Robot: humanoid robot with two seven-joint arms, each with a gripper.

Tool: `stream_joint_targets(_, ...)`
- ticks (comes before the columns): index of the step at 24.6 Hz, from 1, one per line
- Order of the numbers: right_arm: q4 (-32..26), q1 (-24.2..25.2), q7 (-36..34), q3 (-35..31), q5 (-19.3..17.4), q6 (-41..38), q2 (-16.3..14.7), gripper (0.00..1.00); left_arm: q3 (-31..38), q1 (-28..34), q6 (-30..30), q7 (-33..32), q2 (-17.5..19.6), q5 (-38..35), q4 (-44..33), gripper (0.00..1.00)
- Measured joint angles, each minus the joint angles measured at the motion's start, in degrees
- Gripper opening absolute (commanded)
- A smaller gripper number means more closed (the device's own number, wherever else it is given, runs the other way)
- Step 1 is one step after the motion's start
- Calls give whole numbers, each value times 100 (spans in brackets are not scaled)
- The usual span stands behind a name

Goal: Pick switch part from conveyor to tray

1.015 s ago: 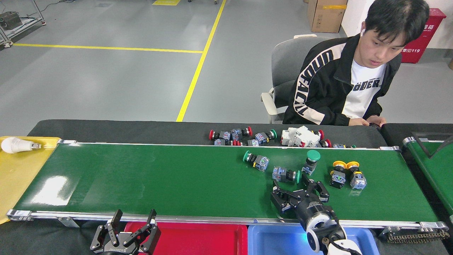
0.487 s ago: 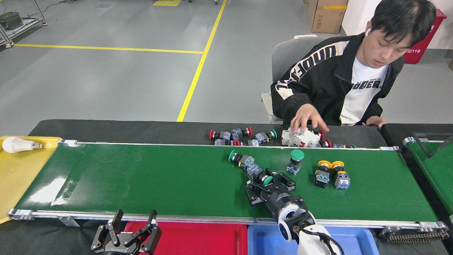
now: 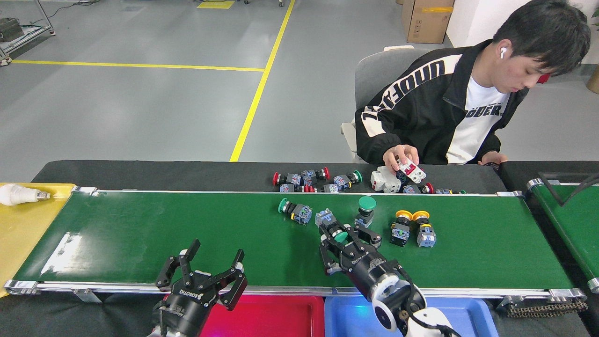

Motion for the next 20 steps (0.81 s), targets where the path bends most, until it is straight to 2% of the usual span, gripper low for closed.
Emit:
stream_joint_targets(1,-169,269,-3,3,0,-370,0,44,-118,-197,-5,-22,0,-36,258,100)
stream_joint_targets(3,-302,622,100,5,-1,-873,20,100,-242,-591,28,-42,-16,-125,818,100)
stream_joint_targets(7,-330,958,281,7,-5,-1263,251,99,-329,-1221,91,-56,-84,-263,1854,100)
stream_joint_targets(13,-371,720,338,-143,-36,-1366,323,98,-336,-1891,267,-58,-167,-267,2999,100)
stream_joint_targets(17,-597,477,341,-1059,-77,-783,367,96,-336,-2292,454,31,-179,-268,3608,100)
stream_joint_targets(20,-953,526,352,-1600,-77,-36,336,96,-335,-2658,614,181,-179,-268,4164,100)
